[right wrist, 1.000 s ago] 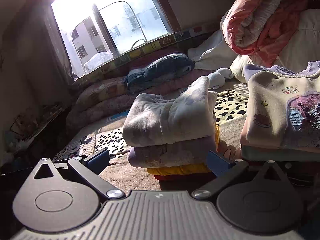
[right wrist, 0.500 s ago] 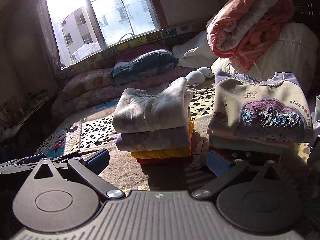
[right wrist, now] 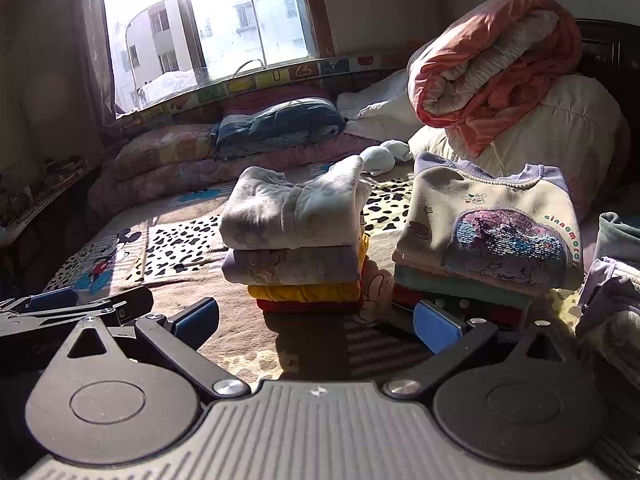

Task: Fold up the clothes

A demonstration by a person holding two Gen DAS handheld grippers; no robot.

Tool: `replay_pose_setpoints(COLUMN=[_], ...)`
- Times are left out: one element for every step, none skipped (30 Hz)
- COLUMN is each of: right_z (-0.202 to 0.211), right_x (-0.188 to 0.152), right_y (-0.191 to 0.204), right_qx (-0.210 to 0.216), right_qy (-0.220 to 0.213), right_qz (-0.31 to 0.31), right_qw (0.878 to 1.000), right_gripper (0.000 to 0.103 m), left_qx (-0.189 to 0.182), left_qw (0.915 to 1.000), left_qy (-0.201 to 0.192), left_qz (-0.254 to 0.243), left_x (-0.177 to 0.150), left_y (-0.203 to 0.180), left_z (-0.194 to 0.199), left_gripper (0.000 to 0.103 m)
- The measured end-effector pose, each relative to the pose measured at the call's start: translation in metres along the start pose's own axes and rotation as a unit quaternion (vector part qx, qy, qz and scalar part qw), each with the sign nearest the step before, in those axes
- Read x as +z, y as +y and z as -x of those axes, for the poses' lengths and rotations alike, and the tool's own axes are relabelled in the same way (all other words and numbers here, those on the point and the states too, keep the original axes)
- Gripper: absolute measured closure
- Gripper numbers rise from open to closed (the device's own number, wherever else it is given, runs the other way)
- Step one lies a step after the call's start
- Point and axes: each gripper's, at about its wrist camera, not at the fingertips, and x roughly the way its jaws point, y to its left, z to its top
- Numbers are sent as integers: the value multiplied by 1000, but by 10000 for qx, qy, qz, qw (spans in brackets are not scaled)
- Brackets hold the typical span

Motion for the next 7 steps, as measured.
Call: replay_pose_setpoints(right_z=[2, 3, 5, 5, 7, 8, 9], right_x=[0, -1, -1, -1, -2, -2, -3], right_y=[0, 1, 1, 2, 2, 2, 3], right_qx=[-4, -13, -26, -29, -22, -14, -13], right_qy=[-8, -8, -15, -17, -12, -6, -9], right_qz=[4, 8, 9, 4, -6, -16, -18], right_qw=[10000, 10000, 10000, 10000, 10000, 10000, 10000], right_gripper=[0, 0, 0, 0, 0, 0, 0], left_qx=[6, 7, 8, 17, 49, 81, 88], left_qw=[10000, 10000, 10000, 10000, 10000, 9999, 9999], left_qy=[4, 8, 13, 6, -32, -69, -84], left_qz=[-3, -5, -7, -13, -27, -41, -37], left_x=[-1, -1, -1, -2, -2, -3, -3], left_y=[0, -1, -1, -1, -1, -2, -2], left_z=[2, 3, 5, 7, 9, 12, 14], left_gripper=[0, 0, 0, 0, 0, 0, 0])
